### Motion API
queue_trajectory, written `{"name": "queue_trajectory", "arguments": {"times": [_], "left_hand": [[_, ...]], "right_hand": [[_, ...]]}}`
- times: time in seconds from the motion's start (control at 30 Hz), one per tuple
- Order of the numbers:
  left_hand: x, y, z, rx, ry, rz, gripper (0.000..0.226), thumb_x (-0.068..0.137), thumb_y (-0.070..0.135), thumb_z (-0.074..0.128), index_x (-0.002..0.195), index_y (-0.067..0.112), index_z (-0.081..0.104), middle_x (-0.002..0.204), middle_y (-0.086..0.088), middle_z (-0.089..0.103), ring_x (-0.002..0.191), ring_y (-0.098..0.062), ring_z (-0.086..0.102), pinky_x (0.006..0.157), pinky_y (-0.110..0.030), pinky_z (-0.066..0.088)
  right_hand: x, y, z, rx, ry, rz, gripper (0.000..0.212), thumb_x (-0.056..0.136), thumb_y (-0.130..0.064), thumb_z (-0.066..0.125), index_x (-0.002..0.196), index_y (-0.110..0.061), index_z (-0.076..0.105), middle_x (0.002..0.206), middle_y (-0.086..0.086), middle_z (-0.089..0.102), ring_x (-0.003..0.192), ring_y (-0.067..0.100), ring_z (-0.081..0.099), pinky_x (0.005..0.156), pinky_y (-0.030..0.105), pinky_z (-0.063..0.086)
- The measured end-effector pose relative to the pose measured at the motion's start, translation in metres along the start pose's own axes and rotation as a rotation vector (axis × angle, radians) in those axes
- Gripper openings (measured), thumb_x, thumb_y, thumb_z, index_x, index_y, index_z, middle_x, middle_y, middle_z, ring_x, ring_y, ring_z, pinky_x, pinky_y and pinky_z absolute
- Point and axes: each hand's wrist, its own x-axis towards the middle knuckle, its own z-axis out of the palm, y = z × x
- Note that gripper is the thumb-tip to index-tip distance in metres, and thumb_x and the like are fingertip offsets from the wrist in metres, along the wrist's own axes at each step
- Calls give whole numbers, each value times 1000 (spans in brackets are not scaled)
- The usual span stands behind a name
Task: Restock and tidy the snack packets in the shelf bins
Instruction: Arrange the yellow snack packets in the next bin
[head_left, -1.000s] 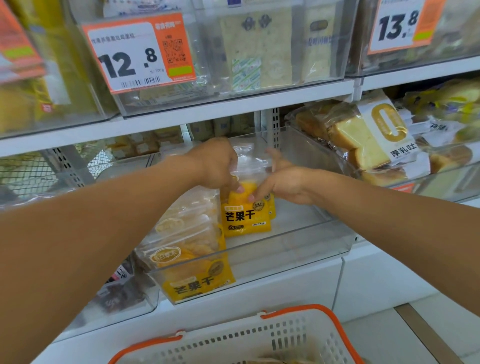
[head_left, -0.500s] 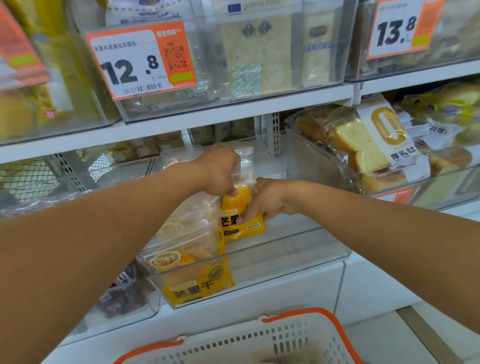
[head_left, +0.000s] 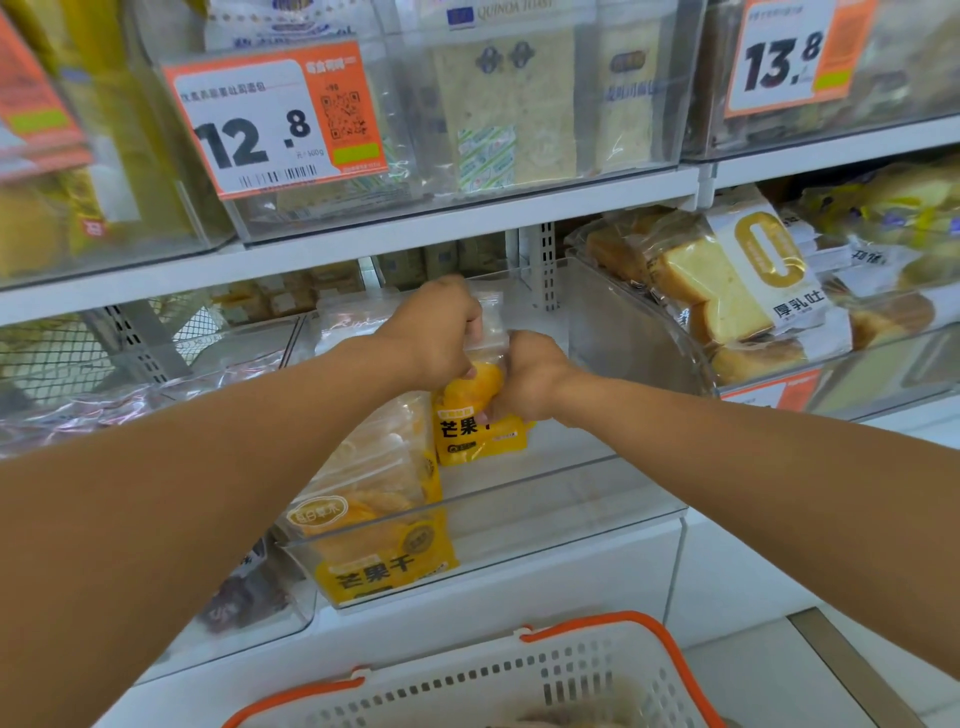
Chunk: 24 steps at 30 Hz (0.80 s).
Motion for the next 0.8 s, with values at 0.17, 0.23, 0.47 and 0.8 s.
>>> {"name": "queue_trajectory", "arguments": {"times": [0.17,0.23,0.47,0.8], "left_hand": [[0,3,-6,23,26,-22,53,59,21,94,95,21,55,107,-3,49,101,-26,54,80,-36,47],[-3,7,-10,-33,30,-100,77,53,24,97,113,21,47,118,-8,52,105,-28,55,85,-40,50],[-5,4,-10,154,-298,-318,122,60,52,89,151,8,21,147,-11,43,130,-31,47,102,-40,47],[-1,-2,0,86,-251,-293,116,66,51,86,152,9,21,148,-10,43,130,-30,47,102,-39,47]], "right_hand": [[2,-1,-5,-78,27,-57,89,53,-31,99,122,-10,48,117,5,59,104,24,60,80,35,55],[0,2,-5,-57,-82,23,77,65,-27,95,115,-11,39,119,7,51,103,25,59,71,34,58],[1,12,-9,73,-218,164,91,69,-28,92,137,-9,35,133,8,50,111,25,58,91,40,59],[5,14,-4,278,-394,77,66,80,-9,83,133,-19,46,131,1,61,118,23,61,101,45,53]]}}
